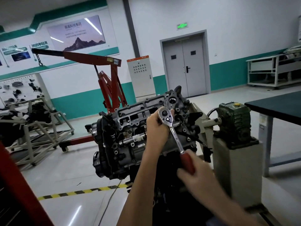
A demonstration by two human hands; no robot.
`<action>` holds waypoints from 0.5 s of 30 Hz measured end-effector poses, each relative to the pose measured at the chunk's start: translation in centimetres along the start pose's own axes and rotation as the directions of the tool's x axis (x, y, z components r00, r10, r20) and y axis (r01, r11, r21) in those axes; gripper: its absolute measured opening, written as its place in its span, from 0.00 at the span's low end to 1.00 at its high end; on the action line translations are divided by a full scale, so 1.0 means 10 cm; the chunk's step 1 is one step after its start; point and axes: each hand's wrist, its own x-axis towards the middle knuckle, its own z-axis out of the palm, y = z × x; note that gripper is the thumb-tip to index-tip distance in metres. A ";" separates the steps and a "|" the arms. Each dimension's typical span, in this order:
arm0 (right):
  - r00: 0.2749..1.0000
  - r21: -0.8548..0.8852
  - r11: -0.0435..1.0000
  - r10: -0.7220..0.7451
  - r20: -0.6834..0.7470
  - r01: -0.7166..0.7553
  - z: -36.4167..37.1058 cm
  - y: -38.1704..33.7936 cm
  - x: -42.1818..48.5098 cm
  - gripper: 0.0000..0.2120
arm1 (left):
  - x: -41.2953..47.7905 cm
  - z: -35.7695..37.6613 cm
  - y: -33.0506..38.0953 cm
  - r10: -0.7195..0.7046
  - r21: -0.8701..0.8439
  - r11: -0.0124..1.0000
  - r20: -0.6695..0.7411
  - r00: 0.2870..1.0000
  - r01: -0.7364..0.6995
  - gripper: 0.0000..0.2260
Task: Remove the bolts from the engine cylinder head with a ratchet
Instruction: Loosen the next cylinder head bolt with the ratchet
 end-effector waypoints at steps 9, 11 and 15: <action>0.976 -0.133 0.989 -0.027 0.215 0.057 -0.34 0.01 0.19 0.11 | 0.04 -0.03 0.01 -0.032 0.043 0.999 0.023 0.999 0.031 0.21; 0.946 -0.351 0.922 -0.047 0.319 0.164 -0.76 -0.06 0.45 0.14 | 0.05 -0.04 0.03 -0.030 0.065 0.998 0.039 0.999 0.027 0.23; 0.941 -0.477 0.850 -0.060 0.334 0.224 -0.93 -0.09 0.66 0.13 | 0.03 -0.07 0.00 -0.031 0.012 0.999 0.009 0.999 0.031 0.23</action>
